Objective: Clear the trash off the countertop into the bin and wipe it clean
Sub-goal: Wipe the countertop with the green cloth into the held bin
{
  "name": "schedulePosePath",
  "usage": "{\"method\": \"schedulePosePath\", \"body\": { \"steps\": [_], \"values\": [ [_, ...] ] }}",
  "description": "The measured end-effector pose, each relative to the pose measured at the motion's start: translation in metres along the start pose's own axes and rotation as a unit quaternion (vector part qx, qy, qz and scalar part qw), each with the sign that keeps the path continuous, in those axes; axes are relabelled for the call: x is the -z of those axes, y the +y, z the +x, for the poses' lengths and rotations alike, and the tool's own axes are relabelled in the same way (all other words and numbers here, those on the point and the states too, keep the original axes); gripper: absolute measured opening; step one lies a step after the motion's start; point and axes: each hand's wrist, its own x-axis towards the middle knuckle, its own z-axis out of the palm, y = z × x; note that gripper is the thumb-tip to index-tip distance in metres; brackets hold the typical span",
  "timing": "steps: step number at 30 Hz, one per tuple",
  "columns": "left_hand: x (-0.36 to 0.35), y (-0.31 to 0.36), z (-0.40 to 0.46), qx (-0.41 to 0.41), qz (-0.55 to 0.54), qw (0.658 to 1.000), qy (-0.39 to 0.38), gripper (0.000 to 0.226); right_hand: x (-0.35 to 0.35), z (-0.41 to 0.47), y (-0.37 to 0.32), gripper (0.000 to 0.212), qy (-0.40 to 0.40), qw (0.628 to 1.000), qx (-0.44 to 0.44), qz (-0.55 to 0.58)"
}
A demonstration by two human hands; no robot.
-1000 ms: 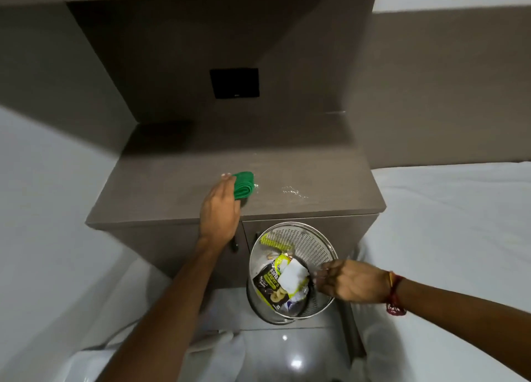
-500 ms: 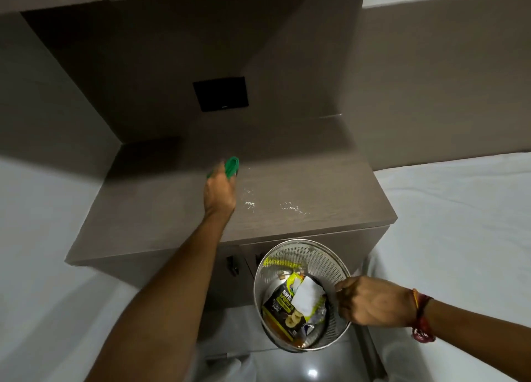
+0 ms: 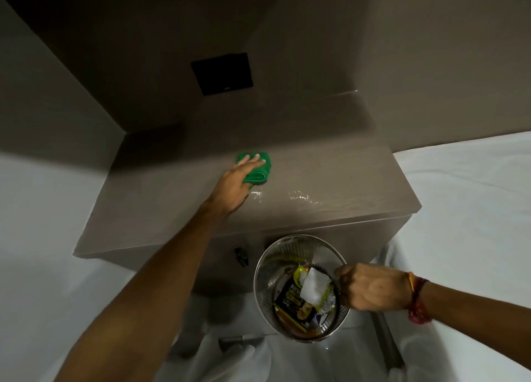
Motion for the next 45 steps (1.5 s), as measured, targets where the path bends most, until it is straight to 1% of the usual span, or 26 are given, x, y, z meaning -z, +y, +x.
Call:
{"method": "schedulePosePath", "body": {
  "steps": [1, 2, 3, 6, 10, 12, 13, 14, 15, 16, 17, 18, 19, 20, 21, 22, 23, 24, 25, 27, 33, 37, 40, 41, 43, 45],
  "values": [
    [-0.001, 0.004, -0.01, -0.006, -0.002, 1.0, -0.005, 0.078, -0.005, 0.0, -0.001, 0.011, 0.0, 0.999, 0.045, -0.004],
    [-0.002, 0.008, -0.02, -0.009, -0.006, 1.0, -0.007, 0.078, -0.015, 0.002, -0.005, 0.014, -0.001, 0.995, 0.097, -0.016],
    [-0.005, 0.011, -0.029, -0.009, -0.011, 1.0, -0.005, 0.078, -0.02, 0.003, -0.005, 0.02, -0.02, 0.993, 0.117, -0.015],
    [-0.021, 0.031, -0.059, -0.001, -0.009, 1.0, 0.024, 0.078, -0.019, 0.001, 0.001, 0.02, 0.015, 0.993, 0.12, 0.002],
    [-0.06, 0.077, -0.101, 0.01, -0.014, 0.997, 0.074, 0.072, -0.017, -0.004, 0.009, 0.017, 0.021, 0.991, 0.129, 0.013],
    [-0.077, 0.098, -0.118, 0.023, -0.068, 0.994, 0.084, 0.066, -0.016, -0.005, 0.011, 0.017, 0.03, 0.99, 0.135, 0.012],
    [-0.08, 0.105, -0.121, 0.052, -0.128, 0.987, 0.08, 0.059, -0.017, -0.006, 0.011, 0.016, 0.029, 0.99, 0.139, 0.015],
    [-0.078, 0.113, -0.12, 0.094, -0.206, 0.97, 0.085, 0.049, -0.017, -0.009, 0.009, 0.016, 0.025, 0.99, 0.135, 0.019],
    [-0.073, 0.119, -0.115, 0.132, -0.287, 0.942, 0.108, 0.037, -0.017, -0.011, 0.008, 0.015, 0.03, 0.991, 0.129, 0.022],
    [-0.066, 0.123, -0.105, 0.166, -0.36, 0.906, 0.15, 0.029, -0.019, -0.013, 0.009, 0.015, 0.034, 0.991, 0.129, 0.024],
    [-0.059, 0.125, -0.092, 0.197, -0.413, 0.866, 0.204, 0.026, -0.02, -0.015, 0.01, 0.015, 0.032, 0.991, 0.129, 0.026],
    [-0.052, 0.124, -0.079, 0.22, -0.429, 0.839, 0.251, 0.027, -0.022, -0.017, 0.01, 0.015, 0.029, 0.991, 0.128, 0.026],
    [-0.046, 0.122, -0.067, 0.229, -0.398, 0.843, 0.279, 0.032, -0.023, -0.021, 0.008, 0.014, 0.022, 0.992, 0.124, 0.025],
    [-0.043, 0.118, -0.056, 0.226, -0.33, 0.874, 0.277, 0.037, -0.024, -0.025, 0.007, 0.014, 0.017, 0.992, 0.122, 0.022],
    [-0.044, 0.116, -0.046, 0.208, -0.245, 0.916, 0.241, 0.042, -0.026, -0.027, 0.007, 0.014, 0.013, 0.993, 0.119, 0.017],
    [-0.048, 0.114, -0.04, 0.182, -0.166, 0.953, 0.178, 0.048, -0.029, -0.028, 0.007, 0.015, 0.011, 0.993, 0.117, 0.012],
    [-0.054, 0.114, -0.037, 0.147, -0.098, 0.978, 0.114, 0.054, -0.032, -0.029, 0.007, 0.016, 0.011, 0.993, 0.114, 0.01],
    [-0.061, 0.113, -0.037, 0.115, -0.04, 0.99, 0.075, 0.06, -0.034, -0.031, 0.007, 0.016, 0.013, 0.994, 0.111, 0.009],
    [-0.066, 0.113, -0.038, 0.091, 0.0, 0.994, 0.06, 0.064, -0.036, -0.032, 0.008, 0.017, 0.017, 0.994, 0.109, 0.01],
    [-0.071, 0.113, -0.043, 0.071, 0.018, 0.996, 0.059, 0.068, -0.04, -0.034, 0.009, 0.017, 0.018, 0.994, 0.108, 0.01],
    [-0.084, 0.129, -0.076, -0.025, -0.001, 0.999, 0.039, 0.075, -0.042, -0.032, 0.008, 0.017, 0.005, 0.993, 0.116, 0.02],
    [-0.082, 0.135, -0.091, -0.079, -0.03, 0.996, -0.008, 0.079, -0.037, -0.034, 0.01, 0.016, 0.015, 0.994, 0.109, 0.018],
    [-0.088, 0.132, -0.117, -0.118, -0.041, 0.991, -0.046, 0.086, -0.033, -0.037, 0.011, 0.017, 0.017, 0.994, 0.107, 0.002],
    [-0.096, 0.131, -0.133, -0.117, -0.04, 0.99, -0.063, 0.09, -0.032, -0.039, 0.012, 0.017, 0.02, 0.994, 0.108, -0.003],
    [-0.112, 0.13, -0.167, -0.083, -0.036, 0.991, -0.098, 0.094, -0.032, -0.044, 0.009, 0.017, 0.028, 0.994, 0.102, -0.01],
    [-0.122, 0.127, -0.187, -0.063, -0.039, 0.993, -0.089, 0.093, -0.034, -0.046, 0.009, 0.018, 0.037, 0.994, 0.1, -0.01]
  ]
}}
